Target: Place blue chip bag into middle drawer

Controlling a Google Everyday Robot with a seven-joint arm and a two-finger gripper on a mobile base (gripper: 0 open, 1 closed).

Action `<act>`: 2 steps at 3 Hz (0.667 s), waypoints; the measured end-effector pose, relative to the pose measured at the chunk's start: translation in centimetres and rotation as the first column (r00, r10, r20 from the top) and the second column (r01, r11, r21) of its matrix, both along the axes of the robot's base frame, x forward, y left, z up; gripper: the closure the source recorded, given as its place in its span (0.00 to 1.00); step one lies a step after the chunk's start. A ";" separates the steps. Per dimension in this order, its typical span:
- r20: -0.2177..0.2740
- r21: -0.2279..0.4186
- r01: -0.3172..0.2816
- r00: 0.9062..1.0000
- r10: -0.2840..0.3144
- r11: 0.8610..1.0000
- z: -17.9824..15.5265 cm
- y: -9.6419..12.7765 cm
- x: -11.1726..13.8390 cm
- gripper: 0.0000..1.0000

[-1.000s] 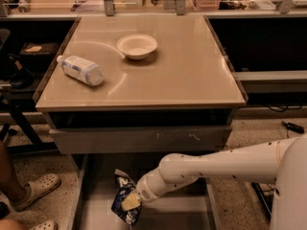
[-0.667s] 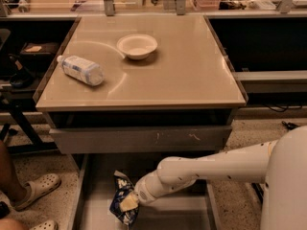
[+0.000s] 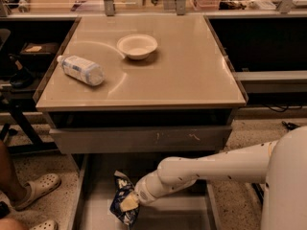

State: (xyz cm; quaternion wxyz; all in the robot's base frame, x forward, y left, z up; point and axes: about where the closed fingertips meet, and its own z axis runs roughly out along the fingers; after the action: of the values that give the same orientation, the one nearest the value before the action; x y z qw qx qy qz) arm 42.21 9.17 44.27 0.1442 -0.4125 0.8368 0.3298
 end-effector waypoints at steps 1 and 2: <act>0.000 0.000 0.000 1.000 0.000 1.000 0.0 0.0 0.0 0.35; 0.000 0.000 0.000 1.000 0.000 1.000 0.0 0.0 0.0 0.13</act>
Offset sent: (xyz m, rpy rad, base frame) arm 0.0000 0.0000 0.0000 0.0000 0.0000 0.0000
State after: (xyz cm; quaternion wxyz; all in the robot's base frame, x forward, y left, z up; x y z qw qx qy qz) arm 42.21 9.17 44.27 0.1442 -0.4125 0.8368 0.3298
